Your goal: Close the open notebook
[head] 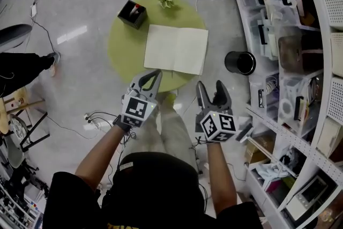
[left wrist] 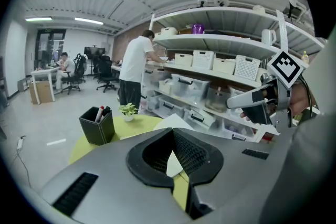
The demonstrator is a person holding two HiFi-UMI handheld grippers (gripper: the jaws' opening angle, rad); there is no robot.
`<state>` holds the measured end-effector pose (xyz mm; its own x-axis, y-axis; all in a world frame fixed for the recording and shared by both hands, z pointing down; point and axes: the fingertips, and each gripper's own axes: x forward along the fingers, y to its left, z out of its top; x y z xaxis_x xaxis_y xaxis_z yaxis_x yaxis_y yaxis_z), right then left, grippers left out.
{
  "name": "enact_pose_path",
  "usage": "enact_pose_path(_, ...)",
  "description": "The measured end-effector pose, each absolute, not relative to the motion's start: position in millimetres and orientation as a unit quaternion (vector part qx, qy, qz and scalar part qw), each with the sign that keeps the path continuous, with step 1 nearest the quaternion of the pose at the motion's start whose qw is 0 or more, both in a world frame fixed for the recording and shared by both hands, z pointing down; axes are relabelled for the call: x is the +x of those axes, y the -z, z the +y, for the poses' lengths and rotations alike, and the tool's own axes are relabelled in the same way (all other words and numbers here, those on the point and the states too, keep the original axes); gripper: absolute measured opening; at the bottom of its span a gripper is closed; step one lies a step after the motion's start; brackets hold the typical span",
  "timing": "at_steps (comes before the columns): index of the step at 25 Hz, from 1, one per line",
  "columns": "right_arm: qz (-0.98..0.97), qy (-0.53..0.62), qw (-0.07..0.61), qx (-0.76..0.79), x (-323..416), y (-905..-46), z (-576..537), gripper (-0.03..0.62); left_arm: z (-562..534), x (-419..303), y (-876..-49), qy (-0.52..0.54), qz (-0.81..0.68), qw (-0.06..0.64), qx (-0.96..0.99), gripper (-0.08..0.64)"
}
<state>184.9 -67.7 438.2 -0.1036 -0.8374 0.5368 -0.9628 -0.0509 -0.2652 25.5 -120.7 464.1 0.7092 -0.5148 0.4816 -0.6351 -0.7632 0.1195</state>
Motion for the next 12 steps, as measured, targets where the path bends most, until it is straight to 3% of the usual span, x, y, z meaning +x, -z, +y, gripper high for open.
enact_pose_path(12,-0.672,-0.315,0.132,0.657,203,-528,-85,0.302,-127,58,-548,-0.247,-0.300,0.149,0.909,0.017)
